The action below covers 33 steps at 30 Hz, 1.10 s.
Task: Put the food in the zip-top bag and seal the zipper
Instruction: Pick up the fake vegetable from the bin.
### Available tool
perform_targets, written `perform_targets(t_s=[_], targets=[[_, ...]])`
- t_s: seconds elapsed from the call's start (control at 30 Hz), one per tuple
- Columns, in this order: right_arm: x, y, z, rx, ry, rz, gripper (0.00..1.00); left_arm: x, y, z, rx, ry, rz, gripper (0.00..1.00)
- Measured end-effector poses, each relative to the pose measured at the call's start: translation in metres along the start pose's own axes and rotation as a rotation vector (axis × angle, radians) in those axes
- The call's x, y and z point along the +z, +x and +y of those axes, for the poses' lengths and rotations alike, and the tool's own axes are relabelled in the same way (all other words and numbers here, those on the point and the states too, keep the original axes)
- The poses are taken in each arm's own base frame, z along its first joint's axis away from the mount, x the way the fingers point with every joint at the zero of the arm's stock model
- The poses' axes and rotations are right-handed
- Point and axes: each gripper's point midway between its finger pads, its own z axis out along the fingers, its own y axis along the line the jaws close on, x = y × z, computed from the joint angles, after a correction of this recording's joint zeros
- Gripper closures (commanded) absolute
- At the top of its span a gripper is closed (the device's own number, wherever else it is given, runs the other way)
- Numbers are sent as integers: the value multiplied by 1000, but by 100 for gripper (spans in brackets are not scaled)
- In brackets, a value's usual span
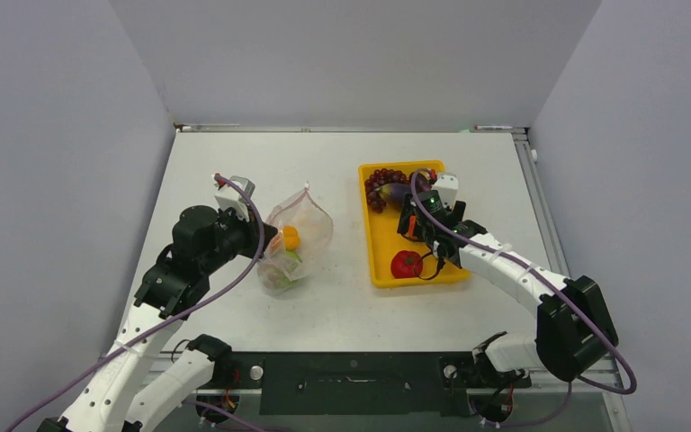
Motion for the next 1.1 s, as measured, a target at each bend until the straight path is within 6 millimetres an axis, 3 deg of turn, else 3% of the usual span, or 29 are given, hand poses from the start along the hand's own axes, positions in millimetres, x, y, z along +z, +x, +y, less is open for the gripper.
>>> perform_targets(t_s=[0.33,0.7,0.9,1.1], targets=[[37,12,-2,65,-8,67,10,0,0,0,0,-2,0,100],[60,23,-5,93,-2,106,10,1,1,2,0,-8,4,100],[65,27,-5,101,-4,117,2,3,2,2,-2,-11,12,100],[67,23,-5,116,-10,108,26,6,4,3,-4,-14,22,100]])
